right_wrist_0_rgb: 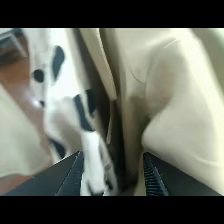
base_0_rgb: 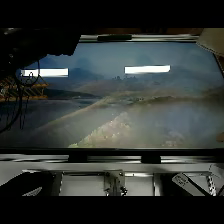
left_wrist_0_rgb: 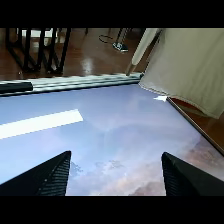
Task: Fold the shirts.
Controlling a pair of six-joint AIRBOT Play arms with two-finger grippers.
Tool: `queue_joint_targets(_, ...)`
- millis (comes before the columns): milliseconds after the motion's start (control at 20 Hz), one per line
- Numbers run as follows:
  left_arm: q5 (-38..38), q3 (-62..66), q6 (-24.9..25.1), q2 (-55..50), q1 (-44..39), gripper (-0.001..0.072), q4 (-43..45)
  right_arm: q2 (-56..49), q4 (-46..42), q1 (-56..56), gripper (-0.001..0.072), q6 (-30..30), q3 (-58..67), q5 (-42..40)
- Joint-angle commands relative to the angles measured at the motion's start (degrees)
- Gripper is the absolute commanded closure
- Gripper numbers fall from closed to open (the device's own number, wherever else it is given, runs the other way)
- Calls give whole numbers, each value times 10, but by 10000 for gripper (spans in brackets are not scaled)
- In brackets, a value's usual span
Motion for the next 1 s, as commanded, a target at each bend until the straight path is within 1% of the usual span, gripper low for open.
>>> queue_joint_targets(0, 0, 0, 3, 0, 0, 38, 0, 32, 96, 1, 219, -50, 0, 22)
queue_joint_targets(100, 0, 0, 12, -1, 0, 37, 0, 43, 150, 1, 219, -78, 0, -8)
queue_joint_targets(200, -8, 0, 12, 0, 0, 38, 0, 51, 181, 1, 219, -89, 0, -47)
queue_joint_targets(300, -30, 0, 11, -1, 0, 38, 0, 51, 225, 1, 219, -99, 0, -61)
queue_joint_targets(400, -55, 0, 12, -1, 0, 38, 1, 51, 326, 1, 219, -151, 0, -48)
queue_joint_targets(500, -74, 0, 21, -1, 1, 38, 13, 47, 486, 1, 220, -231, 0, 0)
queue_joint_targets(550, -88, 0, 19, -3, 1, 41, 28, 39, 570, 7, 222, -280, 0, 57)
queue_joint_targets(600, -114, 0, 11, -9, 2, 116, 48, 30, 600, 29, 222, -312, 0, 132)
queue_joint_targets(650, -160, 0, 6, -19, 4, 193, 66, 17, 584, 76, 222, -333, -1, 226)
queue_joint_targets(700, -221, 0, 4, -35, 7, 194, 79, 3, 534, 138, 222, -334, -6, 304)
queue_joint_targets(750, -285, 0, 5, -55, 12, 194, 87, -9, 466, 210, 222, -322, -23, 360)
queue_joint_targets(800, -355, 0, 4, -81, 18, 194, 92, -17, 395, 293, 222, -297, -52, 386)
queue_joint_targets(850, -417, 0, 4, -108, 25, 187, 94, -23, 343, 373, 221, -280, -89, 385)
queue_joint_targets(900, -469, 0, 4, -134, 32, 159, 95, -28, 314, 440, 221, -254, -125, 375)
queue_joint_targets(950, -513, 0, 5, -156, 38, 46, 95, -38, 301, 502, 219, -226, -160, 369)
